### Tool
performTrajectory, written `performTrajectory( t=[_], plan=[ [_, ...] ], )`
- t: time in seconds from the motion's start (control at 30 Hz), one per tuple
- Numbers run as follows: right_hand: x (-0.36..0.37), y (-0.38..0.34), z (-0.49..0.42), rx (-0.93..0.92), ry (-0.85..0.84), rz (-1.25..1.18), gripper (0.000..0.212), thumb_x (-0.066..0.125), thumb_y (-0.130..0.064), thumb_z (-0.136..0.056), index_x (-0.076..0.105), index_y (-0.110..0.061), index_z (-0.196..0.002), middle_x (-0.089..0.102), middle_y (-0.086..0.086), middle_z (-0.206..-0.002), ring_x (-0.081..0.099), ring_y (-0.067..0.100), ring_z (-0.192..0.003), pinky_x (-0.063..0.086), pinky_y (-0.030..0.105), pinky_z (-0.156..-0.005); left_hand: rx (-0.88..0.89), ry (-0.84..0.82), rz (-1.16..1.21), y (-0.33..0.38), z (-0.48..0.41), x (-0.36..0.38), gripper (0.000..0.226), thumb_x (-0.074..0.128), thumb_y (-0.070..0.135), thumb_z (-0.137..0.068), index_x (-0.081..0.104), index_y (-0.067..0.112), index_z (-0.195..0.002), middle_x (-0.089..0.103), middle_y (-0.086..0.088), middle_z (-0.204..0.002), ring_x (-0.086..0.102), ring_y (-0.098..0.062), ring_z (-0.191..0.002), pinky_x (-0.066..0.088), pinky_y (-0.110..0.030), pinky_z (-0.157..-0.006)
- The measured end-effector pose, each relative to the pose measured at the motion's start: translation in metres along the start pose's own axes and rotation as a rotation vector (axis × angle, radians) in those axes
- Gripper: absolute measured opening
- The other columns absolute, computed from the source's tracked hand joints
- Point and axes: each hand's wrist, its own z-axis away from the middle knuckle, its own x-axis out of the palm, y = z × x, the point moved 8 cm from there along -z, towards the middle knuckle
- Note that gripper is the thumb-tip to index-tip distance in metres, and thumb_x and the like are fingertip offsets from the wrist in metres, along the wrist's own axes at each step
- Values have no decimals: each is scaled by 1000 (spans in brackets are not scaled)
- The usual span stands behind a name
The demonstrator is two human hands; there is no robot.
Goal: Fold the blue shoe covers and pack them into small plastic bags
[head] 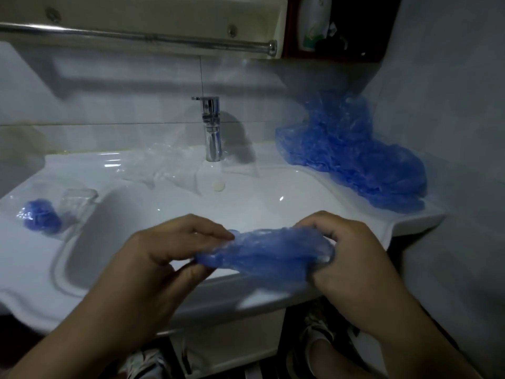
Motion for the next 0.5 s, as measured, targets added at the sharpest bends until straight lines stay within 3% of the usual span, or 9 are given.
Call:
performTrajectory(
  t=[0.1, 0.17, 0.23, 0.27, 0.3, 0.37, 0.4, 0.47, 0.5],
  plan=[
    [-2, 5, 2, -21, -54, 38, 26, 55, -5, -54, 64, -17, -75, 63, 0, -80, 63, 14, -75, 52, 27, -63, 17, -89, 4, 0, 9, 6, 16, 73, 34, -81, 73, 32, -97, 72, 13, -101, 71, -8, -90, 56, -25, -74],
    [2, 1, 7, -104, -139, 12, 27, 53, 7, -53, 61, -14, -67, 61, 1, -76, 62, 17, -74, 50, 40, -65, -54, -216, 74, 4, 4, 20, 18, 81, 39, -73, 76, 31, -89, 73, 8, -93, 72, -9, -81, 56, -24, -68],
    [4, -1, 14, -150, -200, -30, 38, 53, 20, -56, 61, -16, -64, 63, -1, -77, 63, 15, -75, 50, 36, -68, -157, -283, 70, -10, 6, 39, 9, 84, 44, -65, 76, 40, -64, 71, -1, -72, 67, 1, -59, 52, -13, -55],
    [4, 0, 17, -149, -217, -54, 43, 54, 20, -60, 62, -22, -65, 65, -3, -80, 65, 13, -77, 50, 30, -70, -189, -305, -18, -17, 13, 42, 18, 84, 45, -60, 70, 45, -49, 68, -2, -65, 61, 6, -49, 47, -8, -49],
    [4, 1, 20, -142, -230, -84, 48, 55, 18, -65, 63, -29, -67, 68, -5, -83, 66, 12, -80, 50, 23, -72, -231, -305, -40, -29, 12, 49, 18, 82, 46, -53, 66, 52, -48, 68, 2, -74, 59, 10, -52, 42, -2, -51],
    [1, 3, 23, -141, -233, -124, 54, 56, 16, -68, 65, -37, -72, 70, -7, -89, 68, 11, -84, 48, 18, -76, -176, -308, -91, -40, 9, 54, 29, 75, 39, -68, 67, 65, -78, 60, 24, -108, 56, 12, -88, 36, 3, -74],
    [0, 4, 24, -141, -230, -132, 58, 56, 17, -66, 65, -40, -72, 71, -7, -90, 68, 11, -85, 48, 17, -78, -163, -319, -174, -41, 12, 48, 23, 71, 43, -76, 68, 61, -90, 55, 29, -114, 52, 10, -94, 34, 2, -81],
    [0, 5, 24, -152, -218, -110, 65, 53, 19, -58, 64, -44, -71, 71, -7, -90, 68, 11, -87, 49, 17, -78, -126, -340, -210, -36, 15, 45, 14, 63, 48, -85, 68, 47, -98, 58, 22, -109, 51, 8, -87, 38, -5, -82],
    [0, 6, 24, -154, -213, -73, 64, 53, 17, -54, 65, -42, -73, 71, -7, -90, 68, 10, -88, 49, 17, -78, -311, -376, -81, -41, 16, 45, 10, 67, 49, -81, 70, 46, -90, 62, 24, -98, 54, 9, -78, 42, -6, -76]
  ],
)
